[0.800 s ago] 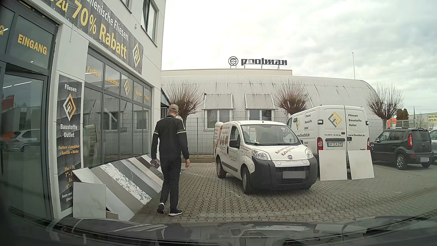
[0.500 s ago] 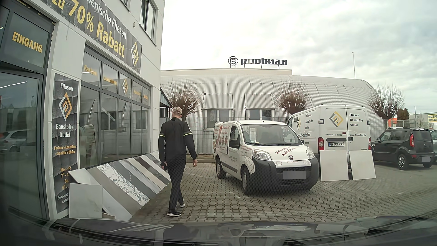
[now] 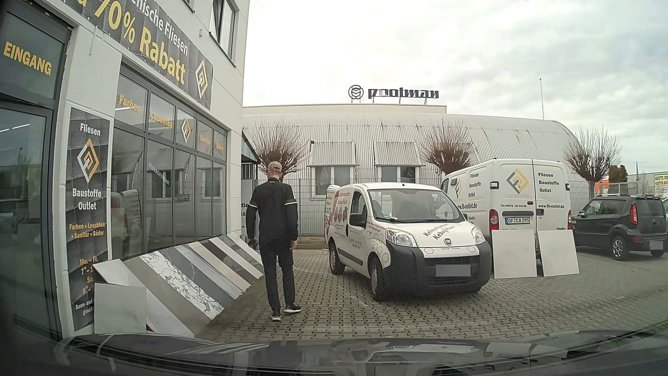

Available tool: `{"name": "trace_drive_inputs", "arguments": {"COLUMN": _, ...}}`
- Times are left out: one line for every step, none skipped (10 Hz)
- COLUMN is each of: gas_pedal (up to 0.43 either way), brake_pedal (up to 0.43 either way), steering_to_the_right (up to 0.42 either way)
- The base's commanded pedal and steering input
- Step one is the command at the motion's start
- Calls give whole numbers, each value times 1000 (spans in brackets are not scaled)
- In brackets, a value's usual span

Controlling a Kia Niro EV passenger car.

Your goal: Follow the waypoints while adhering to traffic rules and regulations

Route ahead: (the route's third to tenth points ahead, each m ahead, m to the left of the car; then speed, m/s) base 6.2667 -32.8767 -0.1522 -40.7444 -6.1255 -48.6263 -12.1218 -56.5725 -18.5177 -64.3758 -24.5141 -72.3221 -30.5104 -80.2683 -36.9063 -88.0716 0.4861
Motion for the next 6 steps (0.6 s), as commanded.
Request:
{"name": "trace_drive_inputs", "arguments": {"gas_pedal": 0, "brake_pedal": 30, "steering_to_the_right": 38}}
{"name": "trace_drive_inputs", "arguments": {"gas_pedal": 0, "brake_pedal": 30, "steering_to_the_right": 51}}
{"name": "trace_drive_inputs", "arguments": {"gas_pedal": 0, "brake_pedal": 30, "steering_to_the_right": 62}}
{"name": "trace_drive_inputs", "arguments": {"gas_pedal": 0, "brake_pedal": 24, "steering_to_the_right": 77}}
{"name": "trace_drive_inputs", "arguments": {"gas_pedal": 0, "brake_pedal": 24, "steering_to_the_right": 89}}
{"name": "trace_drive_inputs", "arguments": {"gas_pedal": 0, "brake_pedal": 24, "steering_to_the_right": 101}}
